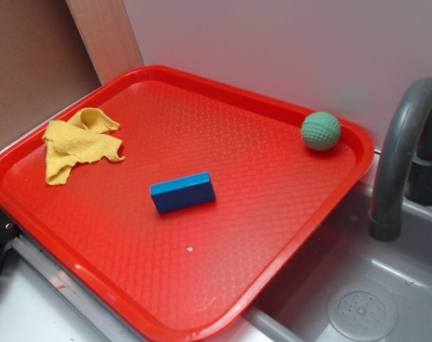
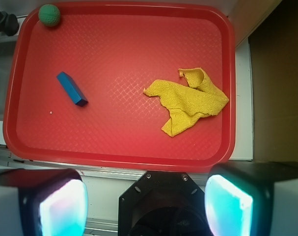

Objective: Grab the blue block.

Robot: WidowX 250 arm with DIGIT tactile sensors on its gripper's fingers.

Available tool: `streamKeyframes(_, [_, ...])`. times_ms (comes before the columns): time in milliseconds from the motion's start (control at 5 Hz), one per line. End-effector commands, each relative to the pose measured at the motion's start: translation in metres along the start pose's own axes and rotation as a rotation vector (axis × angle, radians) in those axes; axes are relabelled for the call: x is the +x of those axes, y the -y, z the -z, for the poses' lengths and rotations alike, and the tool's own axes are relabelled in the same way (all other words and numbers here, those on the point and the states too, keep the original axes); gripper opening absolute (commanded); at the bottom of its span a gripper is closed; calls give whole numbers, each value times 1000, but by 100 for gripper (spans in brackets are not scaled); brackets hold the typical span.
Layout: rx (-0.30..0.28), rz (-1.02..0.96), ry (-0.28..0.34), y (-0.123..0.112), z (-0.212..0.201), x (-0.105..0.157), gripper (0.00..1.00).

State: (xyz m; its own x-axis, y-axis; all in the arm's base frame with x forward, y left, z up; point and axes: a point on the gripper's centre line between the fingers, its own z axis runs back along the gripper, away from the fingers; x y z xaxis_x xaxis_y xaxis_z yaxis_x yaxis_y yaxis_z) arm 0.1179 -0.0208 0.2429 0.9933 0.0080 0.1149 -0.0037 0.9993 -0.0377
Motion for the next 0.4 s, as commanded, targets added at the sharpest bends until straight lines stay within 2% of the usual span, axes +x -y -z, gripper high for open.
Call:
streamKeyframes(0, [0, 0, 0, 0, 0, 0, 100])
streamKeyframes(200, [-55, 248, 52, 20, 10, 32, 100])
